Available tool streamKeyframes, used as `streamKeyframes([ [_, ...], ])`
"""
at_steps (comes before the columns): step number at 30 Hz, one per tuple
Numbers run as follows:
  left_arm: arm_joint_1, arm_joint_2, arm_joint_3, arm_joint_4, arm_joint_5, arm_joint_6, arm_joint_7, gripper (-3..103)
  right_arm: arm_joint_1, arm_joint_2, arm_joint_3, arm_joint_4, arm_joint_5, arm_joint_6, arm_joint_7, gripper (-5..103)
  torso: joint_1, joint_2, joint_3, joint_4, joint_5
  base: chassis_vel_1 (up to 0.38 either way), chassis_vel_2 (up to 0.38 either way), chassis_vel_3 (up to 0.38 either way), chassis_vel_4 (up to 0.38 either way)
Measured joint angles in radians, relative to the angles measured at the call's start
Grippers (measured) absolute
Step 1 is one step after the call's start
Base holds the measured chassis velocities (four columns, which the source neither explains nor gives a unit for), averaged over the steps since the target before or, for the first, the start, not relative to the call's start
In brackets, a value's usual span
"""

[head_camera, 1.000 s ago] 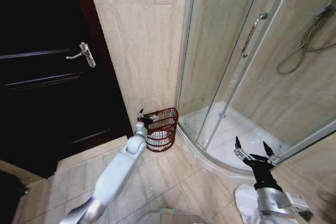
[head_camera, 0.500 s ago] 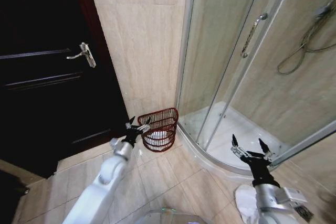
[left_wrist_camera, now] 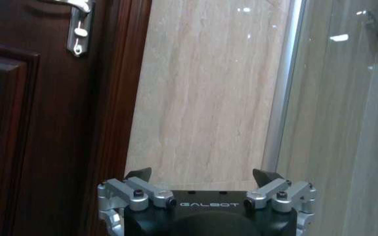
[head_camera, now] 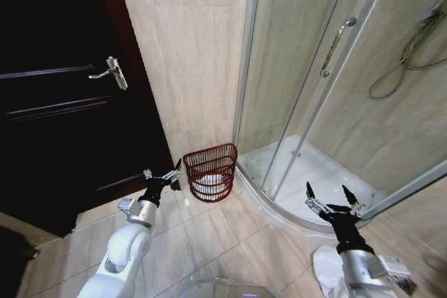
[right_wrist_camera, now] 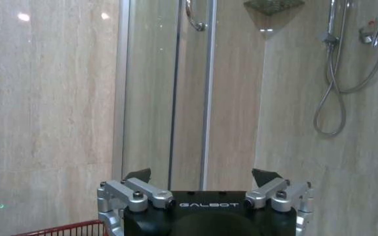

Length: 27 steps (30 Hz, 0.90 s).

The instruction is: Discard the used towel into the hamper.

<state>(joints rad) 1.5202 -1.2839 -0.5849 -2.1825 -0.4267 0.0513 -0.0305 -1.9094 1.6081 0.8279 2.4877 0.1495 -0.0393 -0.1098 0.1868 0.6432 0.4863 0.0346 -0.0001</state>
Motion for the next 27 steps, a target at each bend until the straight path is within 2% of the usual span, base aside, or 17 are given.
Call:
streamKeyframes([
  [27,0.027,0.004,0.004,-0.006,0.024,-0.023,-0.007,100,-0.022,0.0,-0.006,0.001,-0.004,0.033,0.005,100,0.0,0.0,0.0,0.0002,0.0001,0.006,-0.005,-0.006,0.004],
])
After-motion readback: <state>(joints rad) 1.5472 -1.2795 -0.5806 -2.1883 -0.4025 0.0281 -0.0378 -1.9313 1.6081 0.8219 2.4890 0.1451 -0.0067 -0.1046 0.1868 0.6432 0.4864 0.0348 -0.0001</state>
